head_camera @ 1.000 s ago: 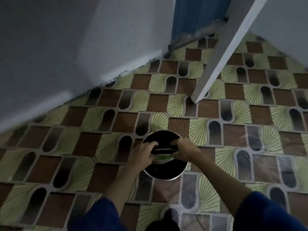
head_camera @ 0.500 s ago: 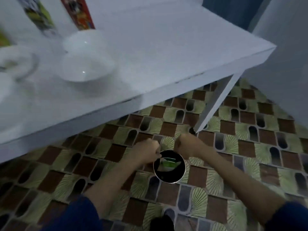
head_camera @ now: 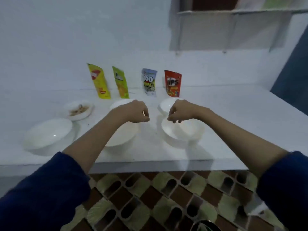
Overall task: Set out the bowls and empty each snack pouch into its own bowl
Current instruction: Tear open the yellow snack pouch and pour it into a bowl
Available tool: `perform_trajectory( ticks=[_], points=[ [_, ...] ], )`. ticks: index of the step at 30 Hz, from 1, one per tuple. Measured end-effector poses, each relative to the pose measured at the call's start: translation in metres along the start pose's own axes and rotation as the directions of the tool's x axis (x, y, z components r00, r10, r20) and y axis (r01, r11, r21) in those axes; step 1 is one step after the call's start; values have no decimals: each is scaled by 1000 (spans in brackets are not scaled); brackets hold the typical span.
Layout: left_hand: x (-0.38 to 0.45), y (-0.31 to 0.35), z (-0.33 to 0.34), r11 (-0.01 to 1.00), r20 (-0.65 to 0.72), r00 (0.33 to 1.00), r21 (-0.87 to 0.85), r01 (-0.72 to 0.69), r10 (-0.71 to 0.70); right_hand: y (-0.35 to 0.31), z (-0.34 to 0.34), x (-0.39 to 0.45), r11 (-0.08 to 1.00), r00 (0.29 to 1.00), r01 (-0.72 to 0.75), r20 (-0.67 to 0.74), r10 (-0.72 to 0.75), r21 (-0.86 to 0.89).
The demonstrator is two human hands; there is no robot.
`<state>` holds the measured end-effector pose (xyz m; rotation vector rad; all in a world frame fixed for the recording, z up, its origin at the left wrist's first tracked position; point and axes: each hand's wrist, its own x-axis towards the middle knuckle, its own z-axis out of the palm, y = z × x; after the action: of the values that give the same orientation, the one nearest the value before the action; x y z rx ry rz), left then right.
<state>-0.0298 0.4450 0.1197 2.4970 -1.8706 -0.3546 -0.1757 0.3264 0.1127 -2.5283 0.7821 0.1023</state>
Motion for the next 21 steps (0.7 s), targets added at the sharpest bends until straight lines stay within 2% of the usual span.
perform_trajectory(
  ticks=[5,11,17,21],
  points=[
    [42,-125,-25,986,32,986,-36,166,-165,-70,-3,121,997,996,71,48,-70,-21],
    [100,-278,-59,969,65,967,24,247,-248,-150,0,271,998,996,58,60,-59,14],
    [155,-381,-94,944,-9,956,155,292,-295,-204,-9,386,1000,985,-13,-169,17,21],
    [198,-433,-116,901,-169,921,205,382,-351,-218,-22,443,997,966,-60,-246,72,55]
  ],
)
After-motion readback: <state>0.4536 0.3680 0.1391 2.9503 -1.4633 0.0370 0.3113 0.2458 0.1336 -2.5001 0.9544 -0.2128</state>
